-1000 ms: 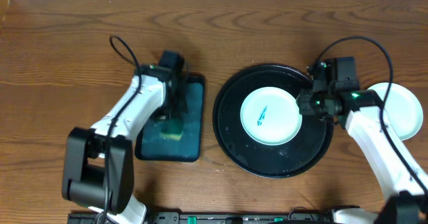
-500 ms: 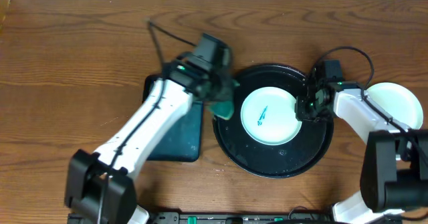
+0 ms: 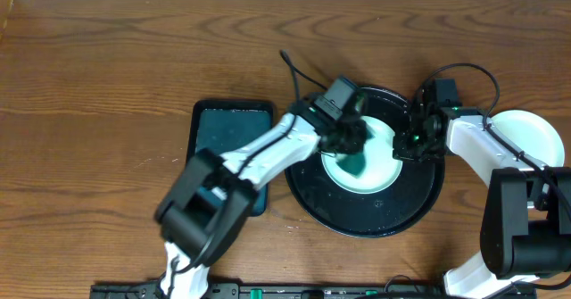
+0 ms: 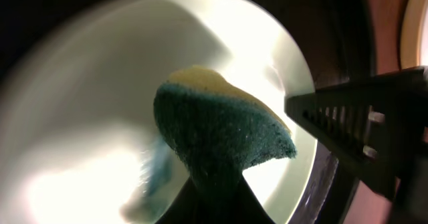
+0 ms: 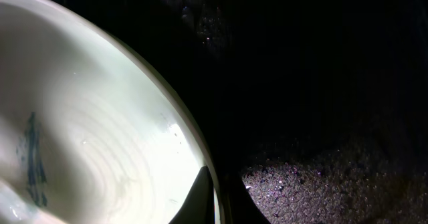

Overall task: Clean dirty plates on tray and stack at the side
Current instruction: 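Scrub the last pale blue plate with the sponge in the left gripper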

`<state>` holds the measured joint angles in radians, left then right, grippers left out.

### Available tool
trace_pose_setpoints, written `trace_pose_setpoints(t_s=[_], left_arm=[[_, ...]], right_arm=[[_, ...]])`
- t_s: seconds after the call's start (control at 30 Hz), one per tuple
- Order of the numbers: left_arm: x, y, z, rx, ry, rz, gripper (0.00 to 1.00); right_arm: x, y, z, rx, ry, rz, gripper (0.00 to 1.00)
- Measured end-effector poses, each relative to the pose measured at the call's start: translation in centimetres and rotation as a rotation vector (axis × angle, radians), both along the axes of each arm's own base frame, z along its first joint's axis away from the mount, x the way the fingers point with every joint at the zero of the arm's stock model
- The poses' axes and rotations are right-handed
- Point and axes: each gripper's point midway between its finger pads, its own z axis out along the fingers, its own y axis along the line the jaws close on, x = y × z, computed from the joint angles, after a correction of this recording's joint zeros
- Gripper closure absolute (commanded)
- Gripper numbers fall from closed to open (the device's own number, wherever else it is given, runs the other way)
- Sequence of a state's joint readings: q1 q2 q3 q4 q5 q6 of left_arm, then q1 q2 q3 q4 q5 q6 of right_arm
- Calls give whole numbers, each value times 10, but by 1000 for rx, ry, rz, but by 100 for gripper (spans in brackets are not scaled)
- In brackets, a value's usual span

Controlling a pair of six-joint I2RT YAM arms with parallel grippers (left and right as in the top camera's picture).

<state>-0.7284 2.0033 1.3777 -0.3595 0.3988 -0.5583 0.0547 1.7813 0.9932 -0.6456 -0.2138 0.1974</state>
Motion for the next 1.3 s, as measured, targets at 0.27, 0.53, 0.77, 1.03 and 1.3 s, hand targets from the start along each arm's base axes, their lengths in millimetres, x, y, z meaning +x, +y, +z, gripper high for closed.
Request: trace_pose_setpoints(t_s=[0.27, 0.53, 0.77, 1.03, 1.3], left_arm=[[-15, -24, -38, -28, 100, -25, 92], [-6, 30, -45, 276, 62, 79, 92], [13, 71, -43, 513, -88, 135, 92], [28, 51, -43, 378, -104, 129, 92], [31, -11, -36, 39, -33, 89, 92]], right_arm=[[0, 0, 0, 0, -3, 4, 99], [1, 1, 0, 3, -5, 8, 99], [2, 8, 0, 38, -11, 24, 99], [1, 11, 0, 53, -7, 33, 99], [1, 11, 0, 46, -6, 42, 99]])
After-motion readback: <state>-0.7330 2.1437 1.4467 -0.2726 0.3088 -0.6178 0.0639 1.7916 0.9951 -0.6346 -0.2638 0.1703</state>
